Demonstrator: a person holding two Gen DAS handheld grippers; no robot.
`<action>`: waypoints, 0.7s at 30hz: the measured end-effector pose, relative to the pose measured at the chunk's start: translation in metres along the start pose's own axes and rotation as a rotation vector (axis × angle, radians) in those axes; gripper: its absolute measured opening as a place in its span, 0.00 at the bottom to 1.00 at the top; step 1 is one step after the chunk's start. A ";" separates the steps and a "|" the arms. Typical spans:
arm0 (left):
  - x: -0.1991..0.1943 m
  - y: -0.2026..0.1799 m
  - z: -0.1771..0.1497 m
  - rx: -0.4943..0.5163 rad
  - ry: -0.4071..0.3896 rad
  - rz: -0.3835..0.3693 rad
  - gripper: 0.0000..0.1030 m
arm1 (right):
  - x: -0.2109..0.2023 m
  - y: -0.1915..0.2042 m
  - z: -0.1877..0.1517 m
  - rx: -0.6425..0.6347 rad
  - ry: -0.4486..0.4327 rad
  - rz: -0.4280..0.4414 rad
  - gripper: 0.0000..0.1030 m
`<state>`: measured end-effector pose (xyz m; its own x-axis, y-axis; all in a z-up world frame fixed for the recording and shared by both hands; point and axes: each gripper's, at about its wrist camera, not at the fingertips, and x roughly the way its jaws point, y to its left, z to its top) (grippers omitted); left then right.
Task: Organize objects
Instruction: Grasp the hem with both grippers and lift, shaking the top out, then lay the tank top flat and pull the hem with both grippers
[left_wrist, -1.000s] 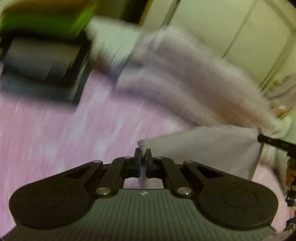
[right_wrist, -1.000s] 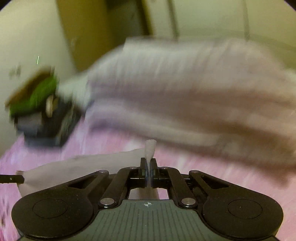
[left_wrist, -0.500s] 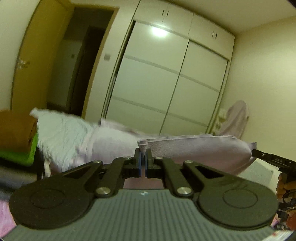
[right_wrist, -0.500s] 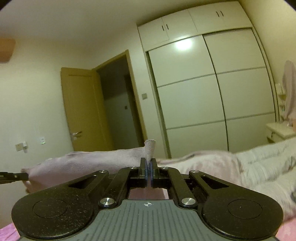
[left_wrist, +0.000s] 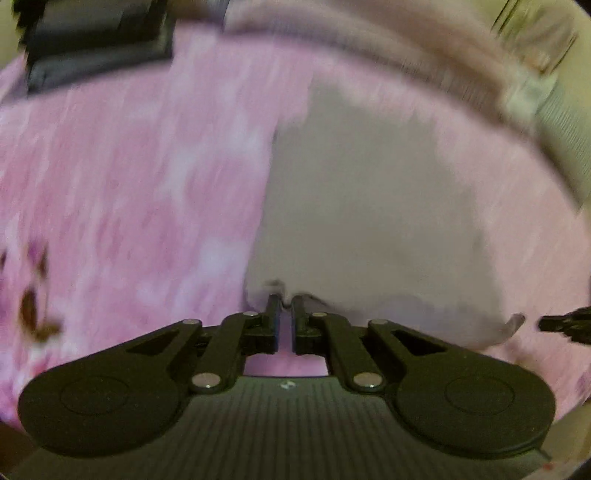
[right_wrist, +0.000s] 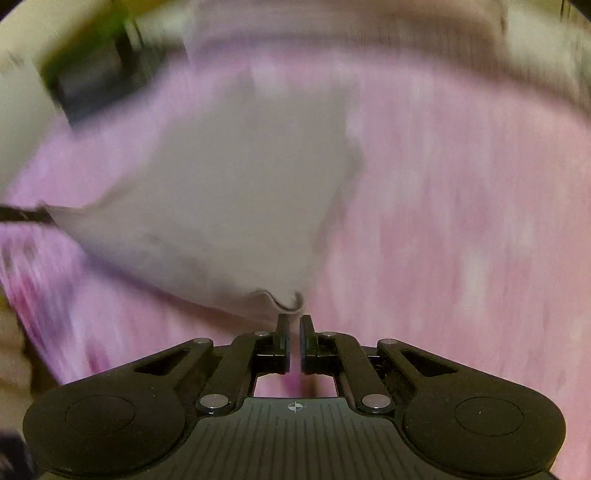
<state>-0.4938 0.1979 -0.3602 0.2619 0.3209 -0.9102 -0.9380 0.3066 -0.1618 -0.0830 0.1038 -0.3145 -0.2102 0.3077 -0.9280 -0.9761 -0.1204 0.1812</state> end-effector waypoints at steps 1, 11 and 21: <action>0.004 0.007 -0.009 -0.007 0.026 0.010 0.03 | 0.010 0.001 -0.010 0.014 0.064 -0.012 0.10; 0.018 0.040 -0.004 -0.100 0.018 -0.132 0.17 | 0.003 -0.010 -0.015 0.479 -0.075 0.072 0.40; 0.050 0.055 -0.022 -0.130 0.086 -0.092 0.21 | 0.032 -0.006 -0.045 0.689 -0.119 0.075 0.40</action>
<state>-0.5368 0.2110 -0.4234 0.3327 0.2174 -0.9176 -0.9339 0.2112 -0.2886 -0.0814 0.0721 -0.3602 -0.2443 0.4282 -0.8700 -0.7638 0.4678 0.4447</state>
